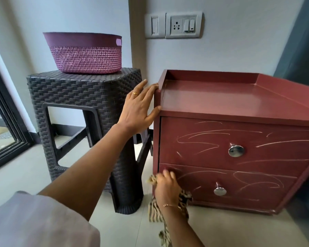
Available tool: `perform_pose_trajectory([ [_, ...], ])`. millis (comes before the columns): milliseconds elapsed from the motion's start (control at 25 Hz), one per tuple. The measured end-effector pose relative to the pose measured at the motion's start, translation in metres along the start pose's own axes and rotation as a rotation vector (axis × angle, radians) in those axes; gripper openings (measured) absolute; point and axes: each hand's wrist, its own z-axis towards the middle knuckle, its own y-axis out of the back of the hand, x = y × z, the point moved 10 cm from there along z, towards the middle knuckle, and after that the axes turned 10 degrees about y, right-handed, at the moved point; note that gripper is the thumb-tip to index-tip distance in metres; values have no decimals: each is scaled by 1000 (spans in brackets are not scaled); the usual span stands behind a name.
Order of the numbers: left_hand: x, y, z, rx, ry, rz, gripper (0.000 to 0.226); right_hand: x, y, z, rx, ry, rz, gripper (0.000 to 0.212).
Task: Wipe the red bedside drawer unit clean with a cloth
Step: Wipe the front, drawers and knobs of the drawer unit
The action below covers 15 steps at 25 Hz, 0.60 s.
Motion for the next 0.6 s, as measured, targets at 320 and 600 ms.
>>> perform_pose_trajectory([
  [320, -53, 32, 10, -253, -201, -7, 54, -34, 133, 14, -593, -152, 175, 26],
  [600, -196, -52, 45, 123, -392, -55, 60, -207, 300, -16, -1087, -510, 26, 20],
])
